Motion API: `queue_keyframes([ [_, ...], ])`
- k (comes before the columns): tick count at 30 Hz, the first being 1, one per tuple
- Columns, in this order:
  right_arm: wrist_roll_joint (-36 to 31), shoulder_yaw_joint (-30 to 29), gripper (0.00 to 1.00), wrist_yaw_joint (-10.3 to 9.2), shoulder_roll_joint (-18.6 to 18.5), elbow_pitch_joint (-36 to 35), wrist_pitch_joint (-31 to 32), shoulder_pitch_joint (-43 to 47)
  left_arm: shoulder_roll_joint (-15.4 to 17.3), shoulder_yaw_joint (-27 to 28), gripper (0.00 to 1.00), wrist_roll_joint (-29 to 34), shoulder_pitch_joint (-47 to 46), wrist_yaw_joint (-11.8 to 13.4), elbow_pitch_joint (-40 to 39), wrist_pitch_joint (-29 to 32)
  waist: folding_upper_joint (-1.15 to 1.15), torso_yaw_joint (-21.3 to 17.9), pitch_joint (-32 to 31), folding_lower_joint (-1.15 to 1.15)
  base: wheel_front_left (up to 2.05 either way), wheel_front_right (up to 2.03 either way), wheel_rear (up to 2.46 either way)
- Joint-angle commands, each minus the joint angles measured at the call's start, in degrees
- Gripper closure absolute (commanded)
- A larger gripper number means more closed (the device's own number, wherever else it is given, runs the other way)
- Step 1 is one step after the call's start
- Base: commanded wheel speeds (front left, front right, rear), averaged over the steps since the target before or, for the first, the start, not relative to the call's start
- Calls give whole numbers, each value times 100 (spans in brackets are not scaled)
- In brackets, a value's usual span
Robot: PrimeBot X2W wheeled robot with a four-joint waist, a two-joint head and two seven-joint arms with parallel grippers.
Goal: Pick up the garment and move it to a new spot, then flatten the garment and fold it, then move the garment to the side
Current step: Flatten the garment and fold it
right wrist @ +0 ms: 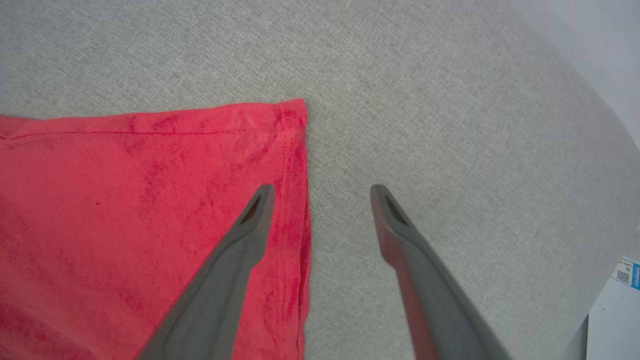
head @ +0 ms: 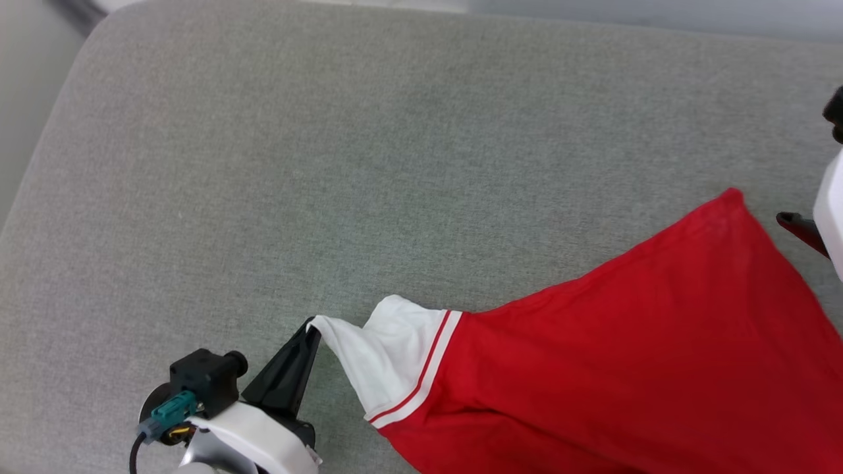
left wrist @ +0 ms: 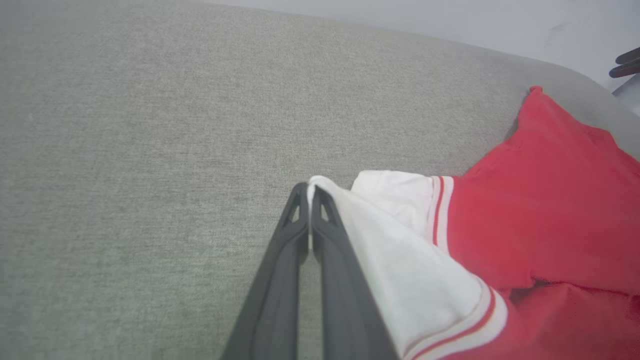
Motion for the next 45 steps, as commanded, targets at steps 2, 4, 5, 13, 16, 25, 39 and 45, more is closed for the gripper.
queue_keyframes([
  [2,-182,153,0,-2,195,385,-12,-315,-88,2,100,64,-156,-52,25,-12,0,192,278,-1,0,0,0],
  [4,-263,218,0,-2,326,670,-79,-467,-124,21,100,109,-217,-77,31,-19,0,242,383,-1,0,0,0],
  [5,-281,244,0,-2,387,798,-138,-529,-150,23,100,120,-244,-89,34,-20,0,269,438,-1,0,0,0],
  [13,-337,938,0,-1,547,1616,-448,-362,-309,81,100,219,-370,-186,116,-39,0,359,666,-1,0,0,0],
  [16,-223,1136,0,0,580,1827,-569,-216,-350,117,100,236,-327,-207,183,-45,0,330,661,-1,0,0,0],
  [25,163,1113,100,-2,504,1820,-1691,-568,-303,252,100,299,-205,-246,297,-54,0,138,166,-1,0,0,0],
  [39,537,772,100,-3,260,1168,-3246,-378,144,642,100,543,-1242,-334,-72,229,0,-463,-796,-1,0,0,0],
  [45,219,319,100,-3,424,915,-3613,-723,195,866,100,638,-2386,-506,-99,569,0,-710,-662,-1,0,0,0],
])
